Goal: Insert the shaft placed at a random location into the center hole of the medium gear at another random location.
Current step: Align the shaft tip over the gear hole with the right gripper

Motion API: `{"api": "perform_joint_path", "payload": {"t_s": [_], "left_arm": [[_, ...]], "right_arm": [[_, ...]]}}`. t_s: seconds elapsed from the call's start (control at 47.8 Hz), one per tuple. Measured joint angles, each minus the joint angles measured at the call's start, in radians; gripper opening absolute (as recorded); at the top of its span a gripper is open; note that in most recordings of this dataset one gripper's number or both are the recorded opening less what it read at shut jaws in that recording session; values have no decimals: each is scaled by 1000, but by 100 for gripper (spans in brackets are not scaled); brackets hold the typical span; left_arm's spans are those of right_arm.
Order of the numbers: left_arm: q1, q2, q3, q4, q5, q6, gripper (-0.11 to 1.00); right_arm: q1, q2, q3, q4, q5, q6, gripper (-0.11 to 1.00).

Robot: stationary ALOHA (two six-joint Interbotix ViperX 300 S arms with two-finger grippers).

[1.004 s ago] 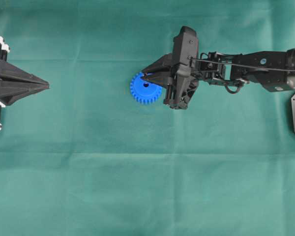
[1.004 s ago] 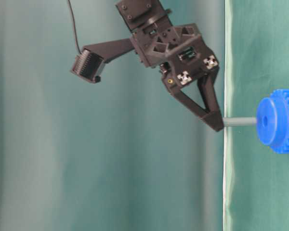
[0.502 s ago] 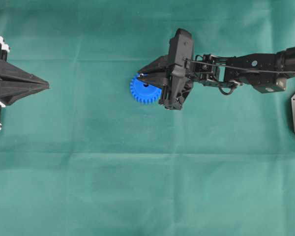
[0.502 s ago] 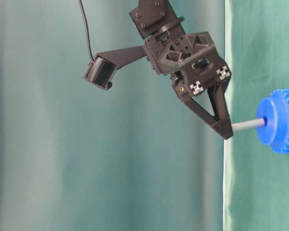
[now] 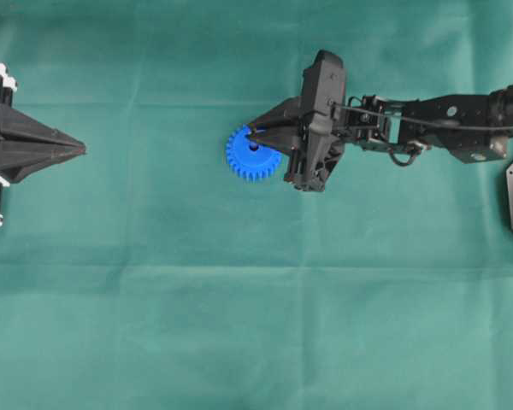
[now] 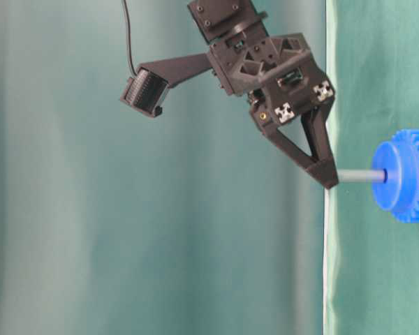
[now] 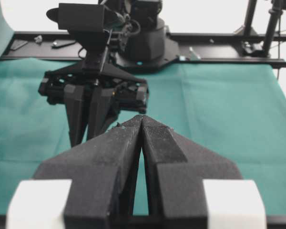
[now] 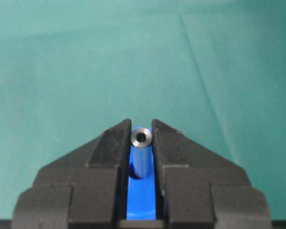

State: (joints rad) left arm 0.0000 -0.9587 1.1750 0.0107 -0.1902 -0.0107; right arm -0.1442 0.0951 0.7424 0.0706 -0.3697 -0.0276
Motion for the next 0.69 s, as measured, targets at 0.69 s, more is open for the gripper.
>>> {"api": "perform_joint_path", "payload": {"t_s": [0.69], "left_arm": [[0, -2, 0, 0, 0, 0, 0]], "right_arm": [[6, -26, 6, -2, -18, 0, 13]]}}
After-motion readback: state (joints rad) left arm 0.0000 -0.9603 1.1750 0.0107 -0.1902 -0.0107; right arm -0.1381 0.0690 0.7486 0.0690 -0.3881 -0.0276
